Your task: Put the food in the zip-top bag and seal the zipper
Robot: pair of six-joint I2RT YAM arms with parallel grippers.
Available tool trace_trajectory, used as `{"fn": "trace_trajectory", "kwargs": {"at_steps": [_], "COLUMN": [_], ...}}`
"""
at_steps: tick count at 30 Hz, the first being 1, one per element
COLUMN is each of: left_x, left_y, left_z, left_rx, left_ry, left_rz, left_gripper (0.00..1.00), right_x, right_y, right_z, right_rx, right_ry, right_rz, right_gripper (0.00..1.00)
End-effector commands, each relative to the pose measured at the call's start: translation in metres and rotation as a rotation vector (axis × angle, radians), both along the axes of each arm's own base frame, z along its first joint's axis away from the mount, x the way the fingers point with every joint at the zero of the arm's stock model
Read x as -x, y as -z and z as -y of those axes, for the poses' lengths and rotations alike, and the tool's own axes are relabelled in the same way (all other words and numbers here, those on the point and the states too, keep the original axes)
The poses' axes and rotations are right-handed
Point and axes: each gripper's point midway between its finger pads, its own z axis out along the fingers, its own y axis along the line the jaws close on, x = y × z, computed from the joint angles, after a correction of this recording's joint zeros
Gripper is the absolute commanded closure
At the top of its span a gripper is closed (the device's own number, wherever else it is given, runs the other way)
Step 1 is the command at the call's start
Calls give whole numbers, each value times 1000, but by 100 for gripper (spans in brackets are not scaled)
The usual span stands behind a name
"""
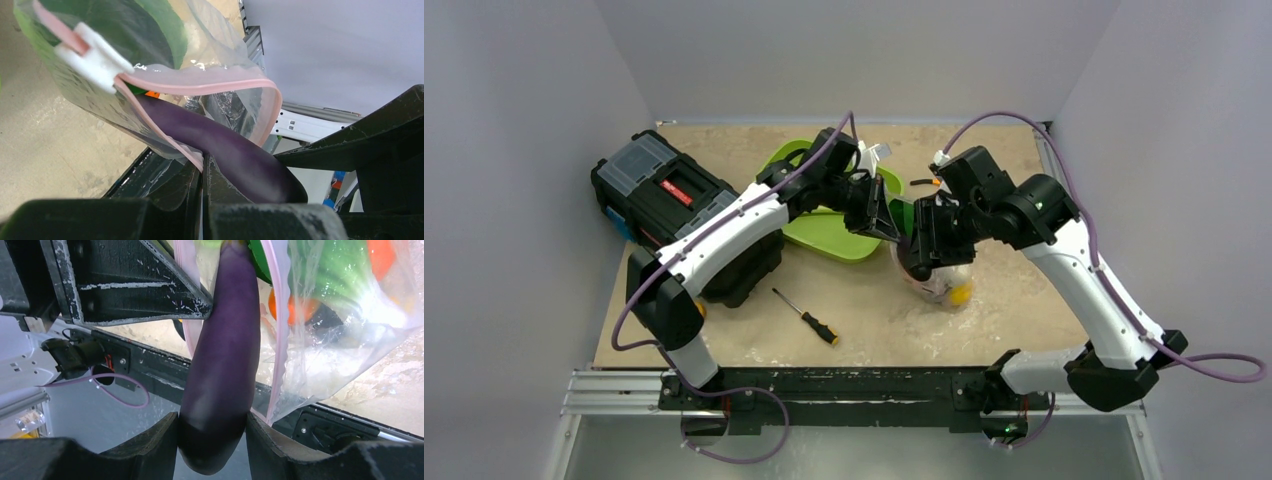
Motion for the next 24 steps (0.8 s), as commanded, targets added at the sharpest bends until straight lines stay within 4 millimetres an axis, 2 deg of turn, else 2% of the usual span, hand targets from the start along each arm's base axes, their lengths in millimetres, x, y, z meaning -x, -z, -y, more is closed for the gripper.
{"fn": "trace_trajectory", "kwargs": {"at_steps": [1, 4, 7, 12, 15, 19, 24], "left_x": [13, 15, 16, 17, 19, 18, 19], "left_y": [-37, -41, -44, -49, -53, -60, -68], "left_z": [7, 9, 9, 10, 12, 12, 14], "left_rx": [104, 111, 119, 149, 175, 195, 228], "left_ry": [67, 71, 66, 47, 41, 35, 27], "left_rz": [87, 90, 89, 72, 57, 65, 53], "left_gripper": [100, 100, 100, 100, 100, 100, 100], "right_x": [-17, -31, -51, -76, -84, -84, -84], "right_y": [-23, -13, -13, -39, -44, -21, -20], "right_z": [-5, 0, 9, 0, -7, -2, 0], "right_rx": [-45, 7, 65, -33, -82, 9, -19], "right_ry": [10, 39, 88, 125, 132, 128, 124], "right_rz": [94, 127, 202, 388, 430, 356, 404], "right_gripper": [100, 100, 100, 100, 96, 99, 98]}}
